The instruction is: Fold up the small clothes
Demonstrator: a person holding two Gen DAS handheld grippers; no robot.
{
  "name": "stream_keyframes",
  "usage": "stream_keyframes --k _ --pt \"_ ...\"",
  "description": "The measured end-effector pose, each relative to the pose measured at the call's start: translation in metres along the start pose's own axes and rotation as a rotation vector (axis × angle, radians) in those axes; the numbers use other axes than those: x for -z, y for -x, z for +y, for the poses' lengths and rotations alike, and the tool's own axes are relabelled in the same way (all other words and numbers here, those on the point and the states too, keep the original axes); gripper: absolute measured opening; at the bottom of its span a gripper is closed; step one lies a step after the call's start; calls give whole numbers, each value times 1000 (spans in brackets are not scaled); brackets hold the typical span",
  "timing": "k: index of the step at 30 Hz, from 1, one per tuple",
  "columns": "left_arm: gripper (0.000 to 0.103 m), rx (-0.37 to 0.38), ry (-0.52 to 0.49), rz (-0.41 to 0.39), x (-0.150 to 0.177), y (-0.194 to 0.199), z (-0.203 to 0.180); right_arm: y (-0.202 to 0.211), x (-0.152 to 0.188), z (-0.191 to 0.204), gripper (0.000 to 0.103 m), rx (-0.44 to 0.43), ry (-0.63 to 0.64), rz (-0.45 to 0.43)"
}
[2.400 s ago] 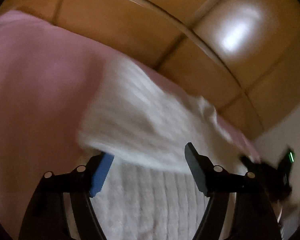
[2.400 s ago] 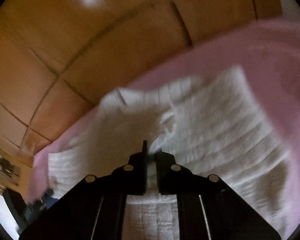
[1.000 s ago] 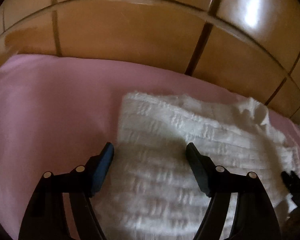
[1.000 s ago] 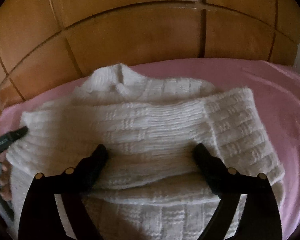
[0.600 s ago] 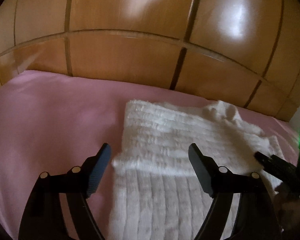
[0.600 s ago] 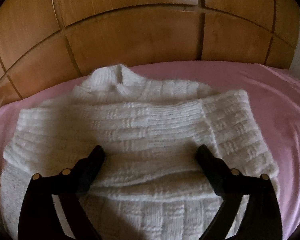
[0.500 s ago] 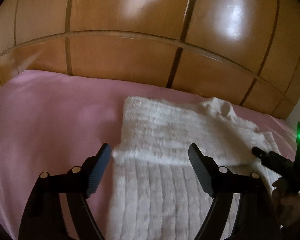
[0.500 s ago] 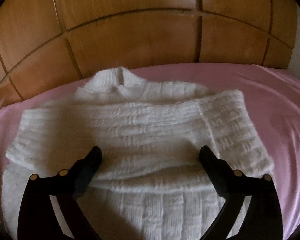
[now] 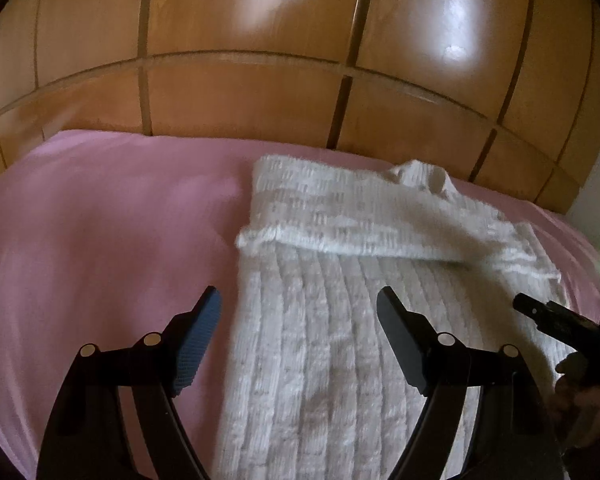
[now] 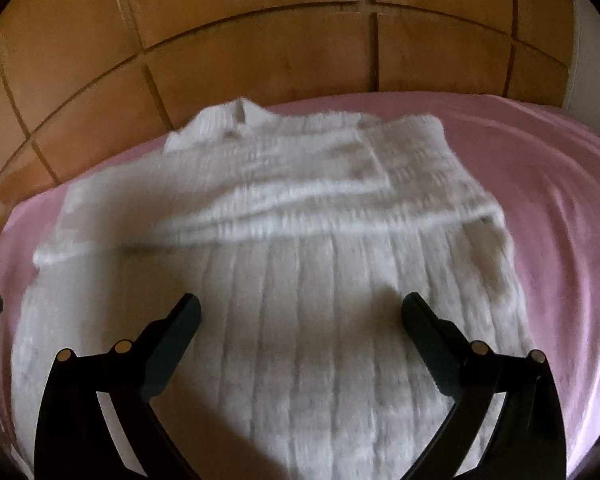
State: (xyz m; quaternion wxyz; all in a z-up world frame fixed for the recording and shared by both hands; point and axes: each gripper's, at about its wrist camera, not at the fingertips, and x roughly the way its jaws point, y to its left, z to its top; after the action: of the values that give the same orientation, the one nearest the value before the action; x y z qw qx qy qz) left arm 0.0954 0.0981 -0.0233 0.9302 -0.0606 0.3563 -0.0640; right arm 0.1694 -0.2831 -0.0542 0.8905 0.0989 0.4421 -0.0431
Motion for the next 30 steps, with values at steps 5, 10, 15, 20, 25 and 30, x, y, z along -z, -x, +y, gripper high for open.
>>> stream_keyframes --k 5,10,15,20,25,30 --pt "79 -10 0 20 13 6 1 14 18 -4 101 -1 29 16" --pt "79 -7 8 52 28 10 7 30 37 -12 101 -28 62 25" --pt "79 12 26 94 49 21 18 56 48 -34 101 -25 41 12" --pt "79 66 49 173 79 39 32 75 68 -80 101 -23 -64 36" --pt "71 139 59 243 111 65 45 88 102 -103 88 -104 -127 121" --pt "49 220 18 305 130 80 42 105 135 -103 61 -189 -140 209"
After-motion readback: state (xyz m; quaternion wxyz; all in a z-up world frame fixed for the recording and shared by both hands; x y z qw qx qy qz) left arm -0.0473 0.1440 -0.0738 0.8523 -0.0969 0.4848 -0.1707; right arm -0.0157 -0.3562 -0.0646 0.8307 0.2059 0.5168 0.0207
